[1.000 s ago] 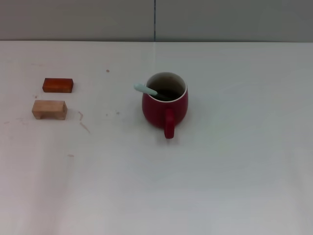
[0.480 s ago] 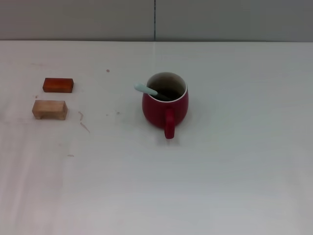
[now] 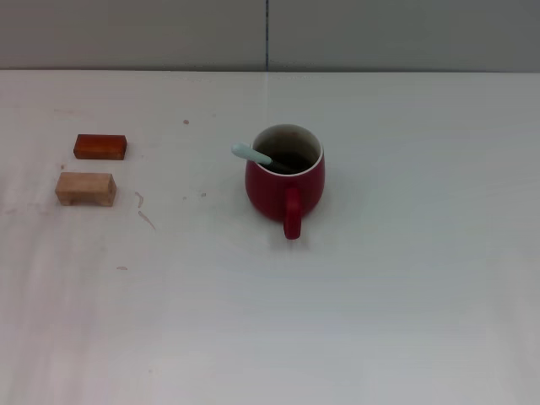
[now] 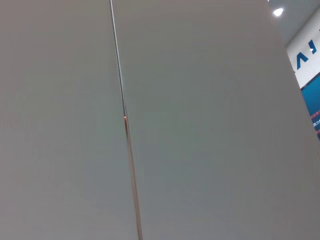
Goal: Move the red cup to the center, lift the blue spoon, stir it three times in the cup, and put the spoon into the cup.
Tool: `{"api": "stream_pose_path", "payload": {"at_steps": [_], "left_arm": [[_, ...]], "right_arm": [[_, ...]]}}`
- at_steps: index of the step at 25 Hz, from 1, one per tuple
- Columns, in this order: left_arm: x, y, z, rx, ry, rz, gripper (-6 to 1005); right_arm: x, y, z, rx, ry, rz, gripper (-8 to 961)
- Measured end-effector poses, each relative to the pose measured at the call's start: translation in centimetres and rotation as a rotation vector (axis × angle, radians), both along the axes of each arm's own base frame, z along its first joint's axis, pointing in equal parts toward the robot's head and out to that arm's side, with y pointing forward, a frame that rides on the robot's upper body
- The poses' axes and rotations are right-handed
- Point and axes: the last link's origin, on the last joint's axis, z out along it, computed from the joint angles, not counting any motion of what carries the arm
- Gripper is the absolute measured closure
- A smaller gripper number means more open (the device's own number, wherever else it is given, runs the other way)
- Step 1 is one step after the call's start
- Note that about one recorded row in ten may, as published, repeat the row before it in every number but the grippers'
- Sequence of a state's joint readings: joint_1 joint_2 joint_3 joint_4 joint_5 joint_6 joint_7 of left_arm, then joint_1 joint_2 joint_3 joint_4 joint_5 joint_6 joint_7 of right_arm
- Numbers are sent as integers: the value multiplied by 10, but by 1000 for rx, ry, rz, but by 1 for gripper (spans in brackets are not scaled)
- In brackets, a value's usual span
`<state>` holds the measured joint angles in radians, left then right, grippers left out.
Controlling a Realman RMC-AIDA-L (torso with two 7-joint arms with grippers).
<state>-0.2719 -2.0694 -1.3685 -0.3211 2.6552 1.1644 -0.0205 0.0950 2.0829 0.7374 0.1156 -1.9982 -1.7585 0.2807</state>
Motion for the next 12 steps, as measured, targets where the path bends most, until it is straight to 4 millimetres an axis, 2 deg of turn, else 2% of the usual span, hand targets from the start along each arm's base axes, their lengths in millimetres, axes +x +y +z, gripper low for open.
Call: {"api": "stream_pose_path", "payload": {"at_steps": [12], "left_arm": [[-1,-8,-9,-44,10,-10,170]], "right_arm": [[0,-2,-2,-8,-3,3,110]]}}
